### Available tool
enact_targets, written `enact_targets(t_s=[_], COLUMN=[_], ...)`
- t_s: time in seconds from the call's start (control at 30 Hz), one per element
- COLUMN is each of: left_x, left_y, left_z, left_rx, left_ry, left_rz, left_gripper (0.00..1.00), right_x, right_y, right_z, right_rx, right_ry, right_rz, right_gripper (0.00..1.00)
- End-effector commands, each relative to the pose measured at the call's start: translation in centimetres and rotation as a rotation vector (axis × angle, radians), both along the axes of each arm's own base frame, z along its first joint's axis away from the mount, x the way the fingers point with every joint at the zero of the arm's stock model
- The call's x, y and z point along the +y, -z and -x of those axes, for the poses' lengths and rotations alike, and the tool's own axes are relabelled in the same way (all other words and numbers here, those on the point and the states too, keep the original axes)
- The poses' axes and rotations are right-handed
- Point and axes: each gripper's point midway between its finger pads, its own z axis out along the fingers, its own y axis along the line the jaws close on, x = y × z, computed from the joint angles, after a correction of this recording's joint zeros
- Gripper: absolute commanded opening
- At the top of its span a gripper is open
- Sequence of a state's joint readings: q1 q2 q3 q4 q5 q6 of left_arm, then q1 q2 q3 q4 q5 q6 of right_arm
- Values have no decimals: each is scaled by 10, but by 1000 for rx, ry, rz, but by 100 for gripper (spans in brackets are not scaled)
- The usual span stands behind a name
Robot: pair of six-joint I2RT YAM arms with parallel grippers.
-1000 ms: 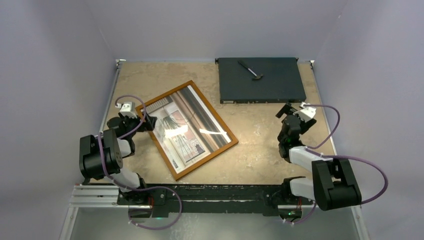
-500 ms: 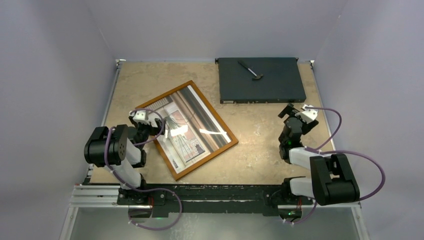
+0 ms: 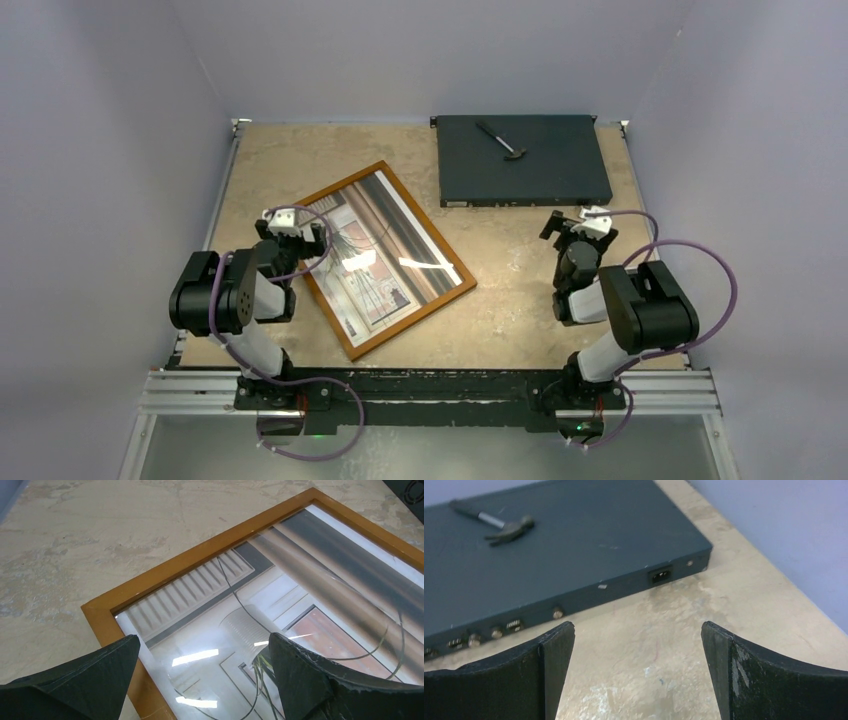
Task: Put the photo into the frame
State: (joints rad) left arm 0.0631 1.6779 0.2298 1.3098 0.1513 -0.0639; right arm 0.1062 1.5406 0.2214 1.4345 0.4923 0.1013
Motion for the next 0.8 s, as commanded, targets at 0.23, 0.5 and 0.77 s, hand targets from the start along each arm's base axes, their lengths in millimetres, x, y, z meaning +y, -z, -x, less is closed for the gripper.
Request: enact_targets(t_s=[0.23, 0.5, 0.77], left_x=[1, -1, -5], left_y=[-13, -11, -10], left_z=[-9, -11, -13], left_rx=[-35, -27, -12], left_ry=[-12, -16, -48], left_rz=[-33, -42, -72], left_gripper=[100, 100, 100], right_x=[12, 14, 13], right_y=[-40, -40, -39], right_z=[-17, -17, -17], right_rx=[-139, -146, -144], right_ry=[-89, -98, -97], right_rz=[53, 56, 56], right_gripper=[99, 99, 99])
